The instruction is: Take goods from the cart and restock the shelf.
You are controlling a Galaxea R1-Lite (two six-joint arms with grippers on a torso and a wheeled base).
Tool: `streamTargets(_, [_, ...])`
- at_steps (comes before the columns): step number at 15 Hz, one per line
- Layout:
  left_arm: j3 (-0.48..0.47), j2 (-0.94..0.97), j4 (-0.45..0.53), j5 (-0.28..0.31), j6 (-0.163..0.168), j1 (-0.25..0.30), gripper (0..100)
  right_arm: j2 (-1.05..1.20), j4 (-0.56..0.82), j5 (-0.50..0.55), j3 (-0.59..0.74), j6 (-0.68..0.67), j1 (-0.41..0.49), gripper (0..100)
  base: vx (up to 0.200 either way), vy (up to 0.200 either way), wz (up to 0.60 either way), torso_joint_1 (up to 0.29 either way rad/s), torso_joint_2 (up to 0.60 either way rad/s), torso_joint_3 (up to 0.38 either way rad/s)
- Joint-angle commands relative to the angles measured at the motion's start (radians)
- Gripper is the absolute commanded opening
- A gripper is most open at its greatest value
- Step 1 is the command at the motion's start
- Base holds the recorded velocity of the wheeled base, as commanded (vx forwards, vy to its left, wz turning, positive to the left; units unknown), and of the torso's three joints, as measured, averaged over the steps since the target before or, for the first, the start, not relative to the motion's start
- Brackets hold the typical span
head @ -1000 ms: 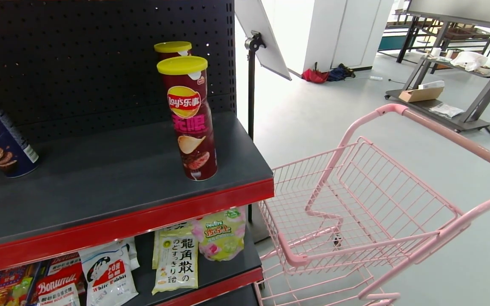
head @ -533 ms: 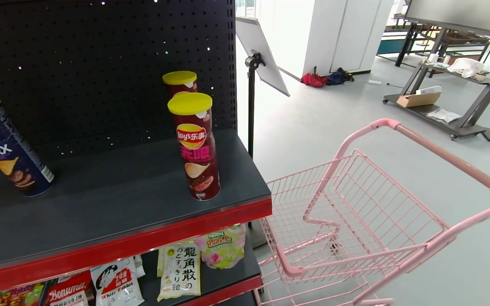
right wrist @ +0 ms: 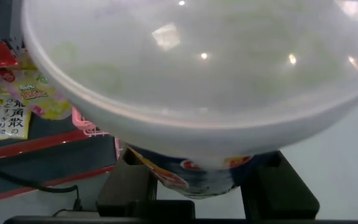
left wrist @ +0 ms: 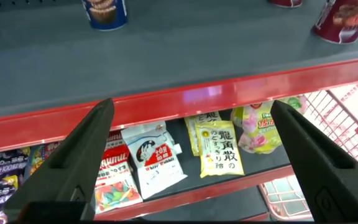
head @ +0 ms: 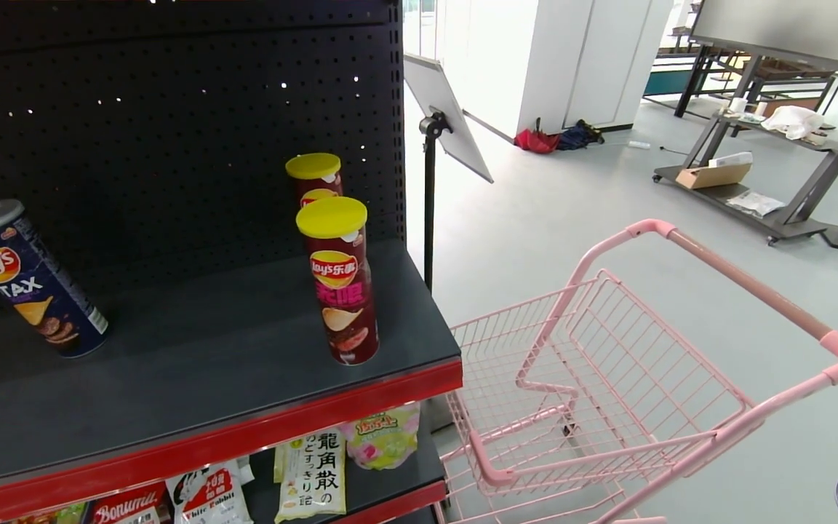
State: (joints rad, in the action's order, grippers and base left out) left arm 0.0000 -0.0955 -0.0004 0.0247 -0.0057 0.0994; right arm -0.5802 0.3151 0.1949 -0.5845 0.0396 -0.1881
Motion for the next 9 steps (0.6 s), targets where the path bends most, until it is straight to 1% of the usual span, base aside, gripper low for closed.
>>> streamTargets(1, [0.000,-0.001,-0.001,0.001,0.000,0.000,100,-0.012,-0.001,-0.008,0.000,0.000,0.001,0,0.000,0.000,0.00,0.154,-0.34,-0.193])
streamTargets(5, [0.000,-0.001,-0.001,0.001,0.000,0.000,100,-0.023,-0.005,-0.008,0.002,0.000,0.001,0,0.000,0.000,0.00,0.142,-0.33,-0.182])
streamTargets(7, [0.000,-0.001,-0.001,0.001,0.000,0.000,100,-0.021,-0.007,-0.005,0.011,0.000,0.004,0,0.000,0.000,0.00,0.018,-0.03,-0.021])
streamTargets(9, [0.000,-0.001,0.000,0.001,0.000,0.000,100,-0.015,-0.007,-0.003,0.023,0.000,0.004,0,0.000,0.000,0.60,0.010,-0.01,-0.010])
